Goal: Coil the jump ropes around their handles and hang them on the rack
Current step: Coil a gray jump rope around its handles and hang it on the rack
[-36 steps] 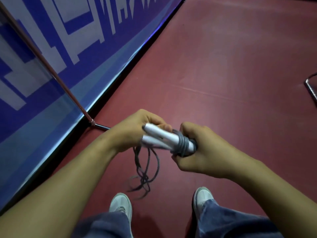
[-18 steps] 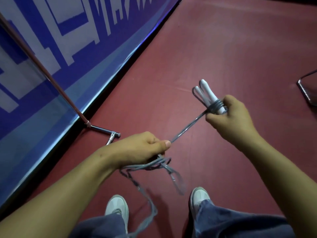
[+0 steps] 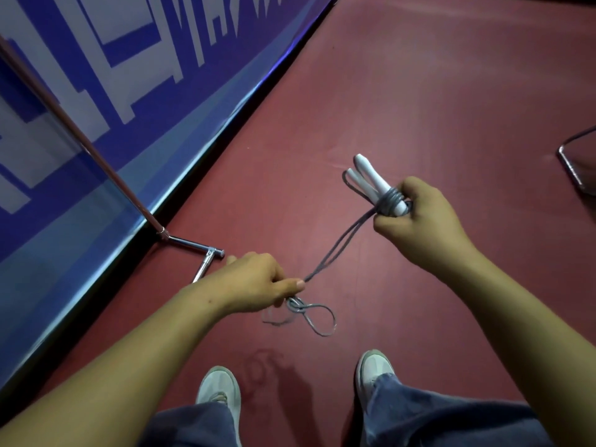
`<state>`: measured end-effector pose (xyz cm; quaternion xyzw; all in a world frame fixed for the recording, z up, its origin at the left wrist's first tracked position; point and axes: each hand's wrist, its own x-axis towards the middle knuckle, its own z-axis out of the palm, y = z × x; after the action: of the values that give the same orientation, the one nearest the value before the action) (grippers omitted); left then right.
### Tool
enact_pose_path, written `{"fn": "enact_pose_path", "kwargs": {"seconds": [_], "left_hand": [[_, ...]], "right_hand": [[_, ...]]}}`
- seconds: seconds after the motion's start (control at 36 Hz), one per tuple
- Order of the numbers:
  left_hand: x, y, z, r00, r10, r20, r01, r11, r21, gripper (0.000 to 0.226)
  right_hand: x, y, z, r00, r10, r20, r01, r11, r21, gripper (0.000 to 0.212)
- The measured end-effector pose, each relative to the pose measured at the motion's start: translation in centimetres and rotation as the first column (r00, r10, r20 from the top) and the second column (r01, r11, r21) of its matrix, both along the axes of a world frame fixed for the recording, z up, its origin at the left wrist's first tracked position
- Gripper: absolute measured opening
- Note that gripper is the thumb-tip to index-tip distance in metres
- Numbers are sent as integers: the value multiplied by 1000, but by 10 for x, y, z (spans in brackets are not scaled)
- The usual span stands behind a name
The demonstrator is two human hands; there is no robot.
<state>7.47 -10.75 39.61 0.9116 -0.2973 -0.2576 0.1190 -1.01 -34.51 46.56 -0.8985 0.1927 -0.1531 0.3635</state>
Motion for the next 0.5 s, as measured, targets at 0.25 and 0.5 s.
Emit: {"fn": "enact_pose_path", "kwargs": {"seconds": [0.25, 0.5], "left_hand": [[23, 17, -22, 974, 94, 206, -128, 979, 156, 44], [22, -2, -23, 971, 237, 15, -215, 904, -368, 49]], "right_hand": [[-6, -18, -6, 996, -86, -18, 85, 995, -47, 23], [4, 17, -9, 990, 113, -82, -110, 993, 34, 19]]}}
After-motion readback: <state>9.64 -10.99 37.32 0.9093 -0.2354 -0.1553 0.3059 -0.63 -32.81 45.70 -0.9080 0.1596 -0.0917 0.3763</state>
